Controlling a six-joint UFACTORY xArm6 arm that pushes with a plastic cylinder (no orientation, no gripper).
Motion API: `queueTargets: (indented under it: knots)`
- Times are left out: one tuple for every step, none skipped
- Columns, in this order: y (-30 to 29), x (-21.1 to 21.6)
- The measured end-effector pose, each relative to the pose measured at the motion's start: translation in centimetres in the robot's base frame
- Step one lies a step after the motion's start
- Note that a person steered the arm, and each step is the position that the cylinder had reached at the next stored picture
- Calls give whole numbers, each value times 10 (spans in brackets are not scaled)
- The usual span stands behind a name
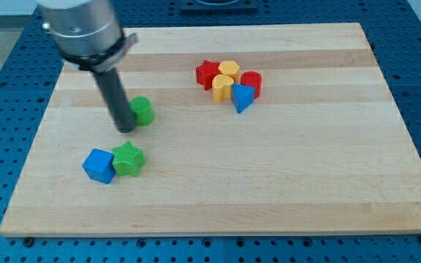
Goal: Move the green circle closer to the group of blocks
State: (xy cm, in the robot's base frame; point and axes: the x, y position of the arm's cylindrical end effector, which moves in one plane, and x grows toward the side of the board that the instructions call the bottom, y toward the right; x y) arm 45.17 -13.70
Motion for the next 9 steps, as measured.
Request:
queueTargets:
  knots:
    - [19, -3]
    - [-22, -8]
    - [-51, -27]
    - [-39, -42]
    - [-1, -37]
    - [50, -34]
    - [69, -34]
    - [40, -29]
    - [30, -13]
